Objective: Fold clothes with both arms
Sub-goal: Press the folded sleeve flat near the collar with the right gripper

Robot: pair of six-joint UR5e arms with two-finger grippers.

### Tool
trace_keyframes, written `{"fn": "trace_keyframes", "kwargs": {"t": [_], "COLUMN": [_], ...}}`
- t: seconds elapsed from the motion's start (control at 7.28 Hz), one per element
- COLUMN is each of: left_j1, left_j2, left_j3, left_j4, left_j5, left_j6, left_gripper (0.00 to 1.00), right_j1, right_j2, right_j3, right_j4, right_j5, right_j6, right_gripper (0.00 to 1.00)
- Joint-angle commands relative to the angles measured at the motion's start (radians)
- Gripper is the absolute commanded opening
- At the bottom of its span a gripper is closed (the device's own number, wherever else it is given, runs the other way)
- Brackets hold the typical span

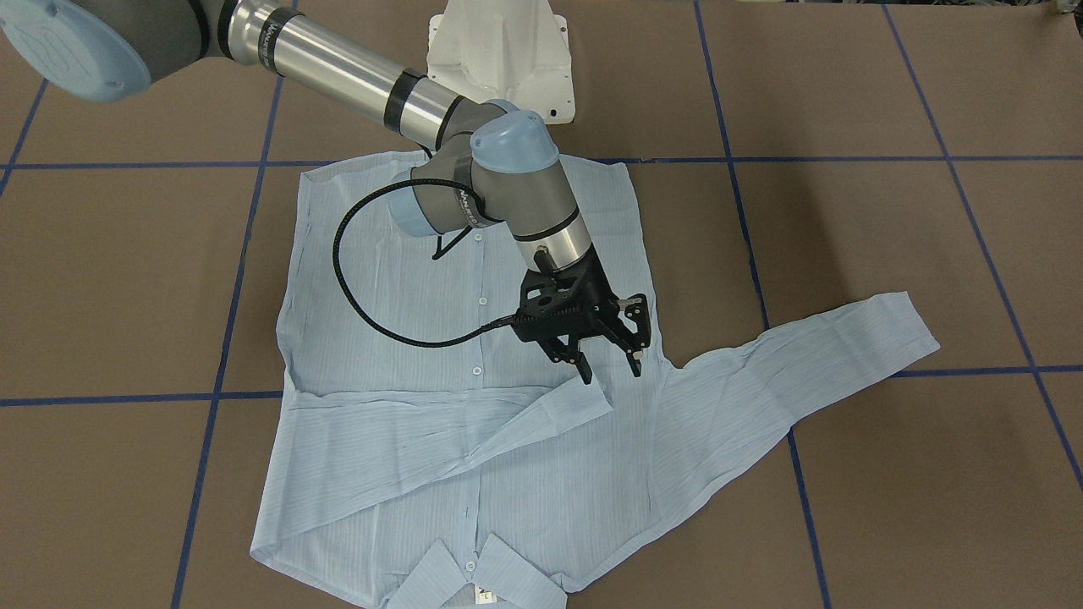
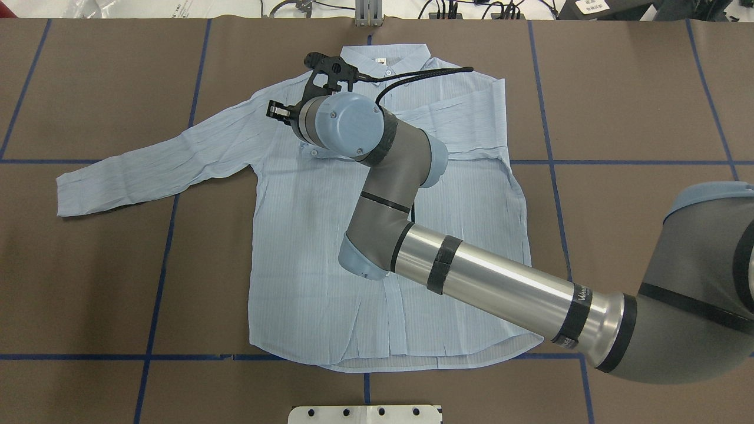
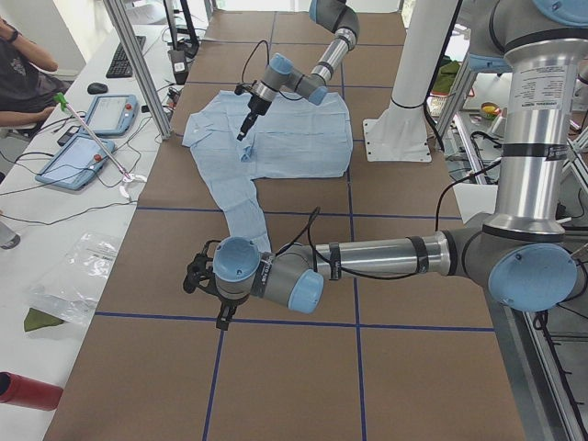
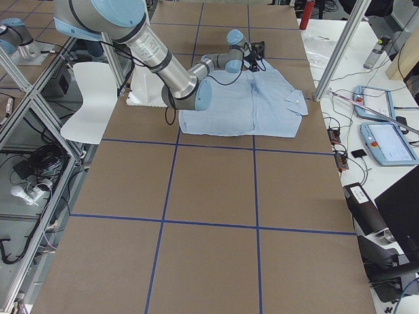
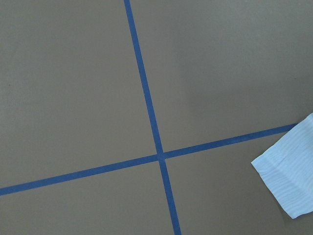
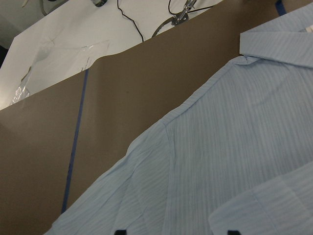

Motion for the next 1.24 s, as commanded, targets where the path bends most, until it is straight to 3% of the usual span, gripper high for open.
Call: {"fn": "trace_keyframes", "kwargs": {"t": [0.0,0.27,0.55,0.82,0.96,1.1], "left_j1": [0.0,0.0,0.026,0.096,0.153,0.211], "left_j2": [0.0,-0.006,-0.029,-0.025,-0.02,-0.011], "left_j3": [-0.001,-0.011,-0.015,-0.015,-0.021,-0.024], "left_j4": [0.0,0.0,-0.101,-0.248,-0.326,-0.383], "left_j5": [-0.001,-0.001,0.016,0.028,0.082,0.12], "left_j6": [0.0,-0.028,-0.226,-0.488,-0.626,-0.749], "left_gripper": [1.0,1.0,1.0,1.0,0.99,0.99], "right_j1": [0.0,0.006,0.061,0.145,0.185,0.239], "right_j2": [0.004,0.003,-0.005,-0.029,-0.057,-0.106], "right_j3": [-0.003,-0.014,-0.005,0.121,0.194,0.254], "right_j4": [0.02,0.017,-0.023,-0.307,-0.459,-0.541], "right_j5": [-0.013,-0.01,0.085,0.234,0.283,0.356], "right_j6": [0.002,-0.001,-0.034,-0.205,-0.326,-0.435], "right_gripper": [1.0,1.0,1.0,1.0,1.0,1.0]}}
